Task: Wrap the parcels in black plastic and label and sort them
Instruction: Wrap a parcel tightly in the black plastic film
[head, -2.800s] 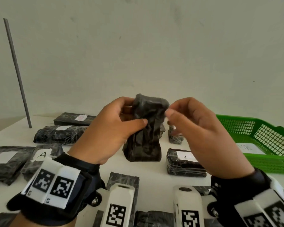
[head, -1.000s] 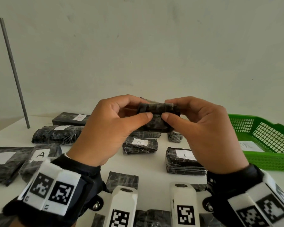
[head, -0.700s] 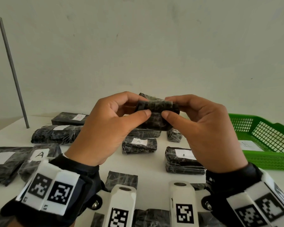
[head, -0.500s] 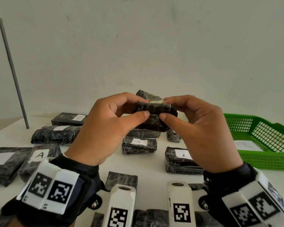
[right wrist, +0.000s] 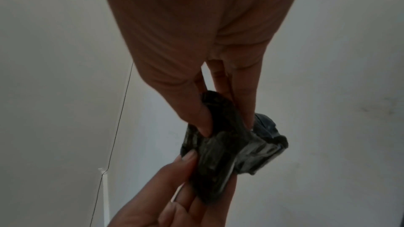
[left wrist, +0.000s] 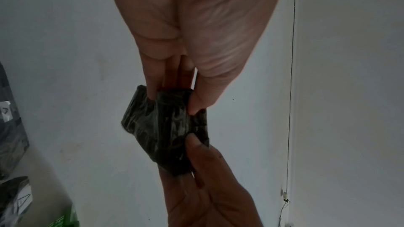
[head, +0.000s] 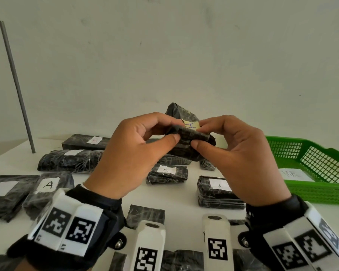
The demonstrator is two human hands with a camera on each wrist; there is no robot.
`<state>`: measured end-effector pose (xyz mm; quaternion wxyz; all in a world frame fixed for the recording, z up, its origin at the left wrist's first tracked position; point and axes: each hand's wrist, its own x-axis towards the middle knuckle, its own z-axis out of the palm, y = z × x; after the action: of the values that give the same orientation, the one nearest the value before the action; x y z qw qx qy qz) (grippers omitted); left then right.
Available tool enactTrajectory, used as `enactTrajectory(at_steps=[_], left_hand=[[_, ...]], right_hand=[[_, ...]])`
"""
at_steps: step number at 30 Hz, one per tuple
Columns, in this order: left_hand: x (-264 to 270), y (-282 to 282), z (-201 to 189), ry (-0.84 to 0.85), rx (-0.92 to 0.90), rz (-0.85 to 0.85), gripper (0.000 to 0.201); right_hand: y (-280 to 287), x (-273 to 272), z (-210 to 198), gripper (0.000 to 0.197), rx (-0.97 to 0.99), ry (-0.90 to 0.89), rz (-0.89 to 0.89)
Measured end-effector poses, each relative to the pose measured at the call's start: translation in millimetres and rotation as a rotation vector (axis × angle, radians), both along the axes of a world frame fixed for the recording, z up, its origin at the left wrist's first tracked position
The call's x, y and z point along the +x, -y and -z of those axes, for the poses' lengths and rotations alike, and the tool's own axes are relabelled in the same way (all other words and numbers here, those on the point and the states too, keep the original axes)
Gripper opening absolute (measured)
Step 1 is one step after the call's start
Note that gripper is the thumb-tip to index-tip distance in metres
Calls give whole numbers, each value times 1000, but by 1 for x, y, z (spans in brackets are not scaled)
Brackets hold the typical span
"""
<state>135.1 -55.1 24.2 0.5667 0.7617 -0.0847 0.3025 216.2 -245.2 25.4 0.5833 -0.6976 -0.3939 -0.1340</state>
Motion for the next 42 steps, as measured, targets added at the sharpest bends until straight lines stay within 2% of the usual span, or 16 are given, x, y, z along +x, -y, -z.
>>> enactTrajectory(at_steps=[3,6,9,13,15,17,19,21,23,24,27,30,33,37,39,42], left_hand=[[-1,4,-3,-28,-126,29,22],[1,6,-3,1,-222,-93,34],[2,2,-3,-39,-248,-150,44],[1,-9,-2,-113,-196,-120,51],[-1,-13,-4,-110,-170,-112,46],[-5,-16,-6,-117,-172,-81,47],[-9,-16,-8,-130,-168,-11,54],[-13,-14,-11,-142,-149,81,57],[-17,-9,-15,-160,-128,194,57],[-19,-7,-17,-171,-126,241,57],[-22,-1,-18,-166,-90,263,51],[-25,5,-18,-161,103,193,55],[-29,22,-17,-183,350,78,77],[-17,42,-17,-121,436,-33,59],[-5,49,-23,-173,430,7,54],[24,68,-32,-224,402,110,54]], right_hand=[[2,2,0,17,-9,-19,34],[1,0,-1,25,-13,-61,-6],[-2,-8,-1,33,-38,-173,-158],[-4,-10,-3,34,-105,-122,-142],[-4,-10,-2,28,-48,-209,-169],[-1,-7,-2,33,-45,-275,-128],[5,-2,-3,48,-207,-203,-10],[10,0,-6,80,-361,-199,-42],[15,0,-11,97,-443,-185,-108],[17,-2,-14,94,-489,-143,-101],[28,-9,-22,57,-578,-37,41],[40,-12,-27,39,-578,39,186],[53,-15,-36,37,-579,88,261],[83,-14,-49,51,-785,100,236],[102,-11,-57,55,-840,46,210],[130,7,-66,52,-784,-23,233]])
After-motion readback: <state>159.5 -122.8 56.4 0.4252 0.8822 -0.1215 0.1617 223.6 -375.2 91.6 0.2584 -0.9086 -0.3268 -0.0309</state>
